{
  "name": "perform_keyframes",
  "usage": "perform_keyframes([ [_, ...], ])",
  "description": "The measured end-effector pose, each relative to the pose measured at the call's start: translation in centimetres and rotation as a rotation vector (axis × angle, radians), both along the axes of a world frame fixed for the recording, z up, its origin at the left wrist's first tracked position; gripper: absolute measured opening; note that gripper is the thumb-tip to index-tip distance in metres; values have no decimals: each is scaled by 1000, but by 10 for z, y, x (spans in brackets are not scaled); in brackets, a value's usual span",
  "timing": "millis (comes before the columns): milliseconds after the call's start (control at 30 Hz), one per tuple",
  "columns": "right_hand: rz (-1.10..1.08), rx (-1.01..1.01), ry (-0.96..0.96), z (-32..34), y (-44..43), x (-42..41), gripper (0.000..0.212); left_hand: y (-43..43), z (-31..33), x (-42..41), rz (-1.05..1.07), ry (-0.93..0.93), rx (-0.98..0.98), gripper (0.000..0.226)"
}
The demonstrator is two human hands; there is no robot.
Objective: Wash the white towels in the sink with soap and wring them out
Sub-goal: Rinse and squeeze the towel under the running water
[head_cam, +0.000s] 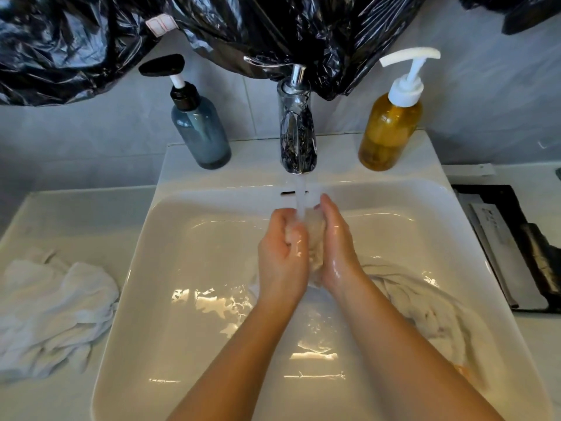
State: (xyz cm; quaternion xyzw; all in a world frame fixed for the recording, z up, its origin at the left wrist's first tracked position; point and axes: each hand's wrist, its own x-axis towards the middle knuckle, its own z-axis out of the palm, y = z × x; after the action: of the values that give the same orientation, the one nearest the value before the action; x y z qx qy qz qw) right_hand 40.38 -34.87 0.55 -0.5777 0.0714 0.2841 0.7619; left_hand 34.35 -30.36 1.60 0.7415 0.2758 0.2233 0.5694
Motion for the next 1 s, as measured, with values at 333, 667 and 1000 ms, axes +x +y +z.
perform_keyframes([
  [333,-44,7,144,5,-4,5,24,9,2,16,93,51,2,27],
  [667,16,43,226,11,-1,0,14,16,-4,33,119,218,55,36],
  [1000,70,15,240,16,2,-6,17,4,-20,9,39,-104,262,32],
])
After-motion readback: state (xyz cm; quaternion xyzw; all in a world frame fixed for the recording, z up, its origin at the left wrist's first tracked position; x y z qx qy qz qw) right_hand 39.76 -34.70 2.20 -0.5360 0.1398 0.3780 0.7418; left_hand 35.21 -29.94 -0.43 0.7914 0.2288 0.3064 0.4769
